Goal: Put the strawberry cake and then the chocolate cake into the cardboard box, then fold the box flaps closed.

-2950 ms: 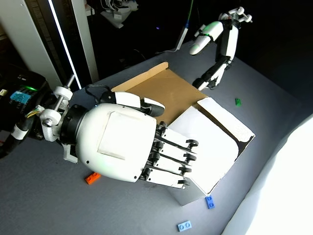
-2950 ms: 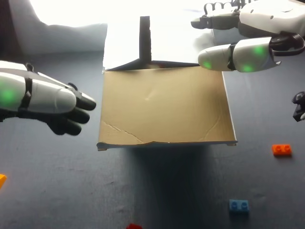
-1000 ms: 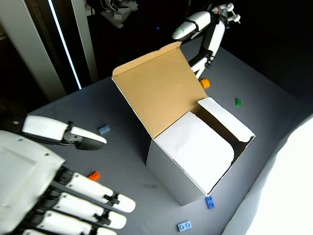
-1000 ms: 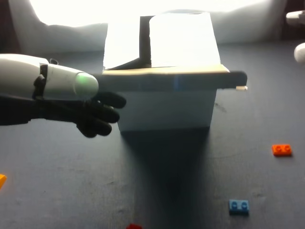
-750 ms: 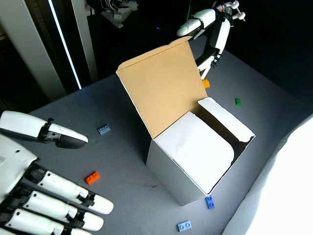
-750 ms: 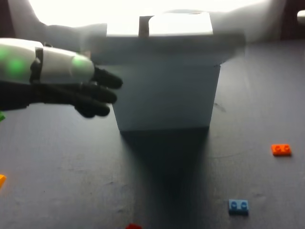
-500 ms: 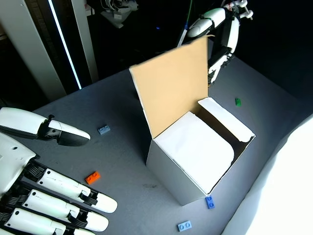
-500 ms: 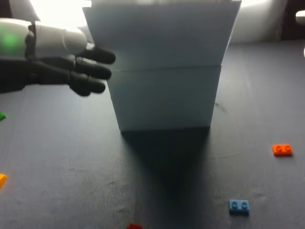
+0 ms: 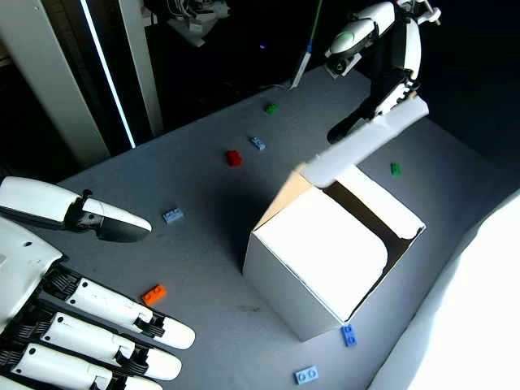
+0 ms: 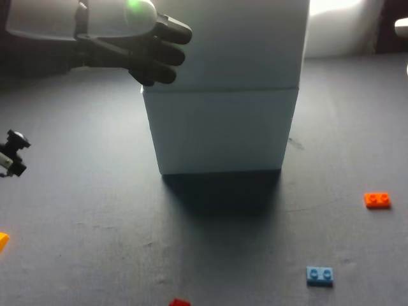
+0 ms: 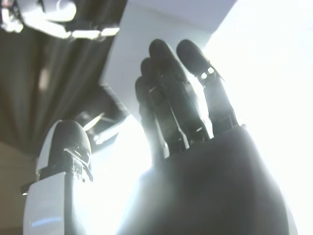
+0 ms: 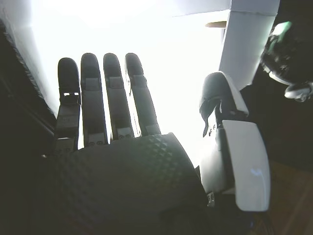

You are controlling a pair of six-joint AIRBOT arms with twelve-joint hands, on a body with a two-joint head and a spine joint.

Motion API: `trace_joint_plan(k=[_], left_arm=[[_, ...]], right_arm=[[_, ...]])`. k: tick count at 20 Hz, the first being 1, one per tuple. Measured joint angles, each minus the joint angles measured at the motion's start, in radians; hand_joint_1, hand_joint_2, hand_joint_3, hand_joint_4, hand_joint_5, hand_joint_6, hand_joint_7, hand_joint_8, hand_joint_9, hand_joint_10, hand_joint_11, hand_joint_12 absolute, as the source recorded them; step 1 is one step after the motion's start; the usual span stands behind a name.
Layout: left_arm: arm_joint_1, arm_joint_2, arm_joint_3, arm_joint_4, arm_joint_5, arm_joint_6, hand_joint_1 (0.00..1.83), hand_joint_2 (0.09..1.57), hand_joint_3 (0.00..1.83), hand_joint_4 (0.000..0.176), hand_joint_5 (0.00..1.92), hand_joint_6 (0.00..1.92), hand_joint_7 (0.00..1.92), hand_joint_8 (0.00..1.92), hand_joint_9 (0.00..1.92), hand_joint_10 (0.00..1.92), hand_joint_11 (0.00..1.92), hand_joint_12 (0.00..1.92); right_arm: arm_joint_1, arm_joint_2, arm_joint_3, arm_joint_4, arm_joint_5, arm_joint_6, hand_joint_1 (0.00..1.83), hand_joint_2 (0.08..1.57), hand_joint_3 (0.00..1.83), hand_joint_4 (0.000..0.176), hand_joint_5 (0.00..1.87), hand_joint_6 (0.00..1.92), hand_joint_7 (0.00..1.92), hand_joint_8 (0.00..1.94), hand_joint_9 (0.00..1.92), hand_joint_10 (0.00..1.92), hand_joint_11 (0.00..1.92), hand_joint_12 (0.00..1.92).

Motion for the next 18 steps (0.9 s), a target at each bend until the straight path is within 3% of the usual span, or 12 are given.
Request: trace_joint_plan(k=[11,14,15,18], left_arm=[[-0.019,-0.131,0.18,0.011,-0.09,0.269,0.52,1.12,0.0,0.003,0.59,0.0,0.7,0.0,0.79,0.01,0.26,1.22],[-0.031,-0.179,0.232,0.0,-0.112,0.366,0.51,1.12,0.0,0.007,0.58,0.0,0.7,0.0,0.78,0.0,0.25,1.22],[-0.04,-0.201,0.259,0.008,-0.121,0.416,0.51,1.11,0.0,0.016,0.6,0.01,0.71,0.01,0.79,0.01,0.25,1.22],[-0.064,-0.267,0.347,0.008,-0.138,0.533,0.51,1.11,0.0,0.005,0.58,0.0,0.69,0.0,0.77,0.0,0.24,1.25]], right_arm=[[-0.001,-0.002,-0.008,0.0,-0.003,0.002,0.0,1.25,0.0,0.0,0.32,0.0,0.32,0.0,0.33,0.01,0.0,1.11],[-0.001,-0.002,-0.008,0.0,-0.002,0.002,0.0,1.25,0.0,0.0,0.32,0.0,0.33,0.0,0.33,0.01,0.0,1.11],[-0.001,-0.002,-0.008,0.0,-0.003,0.002,0.0,1.25,0.0,0.0,0.32,0.0,0.32,0.0,0.32,0.01,0.0,1.14],[-0.001,-0.002,-0.01,-0.001,-0.005,0.002,0.0,1.25,0.0,0.0,0.31,0.0,0.32,0.0,0.32,0.01,0.0,1.11]])
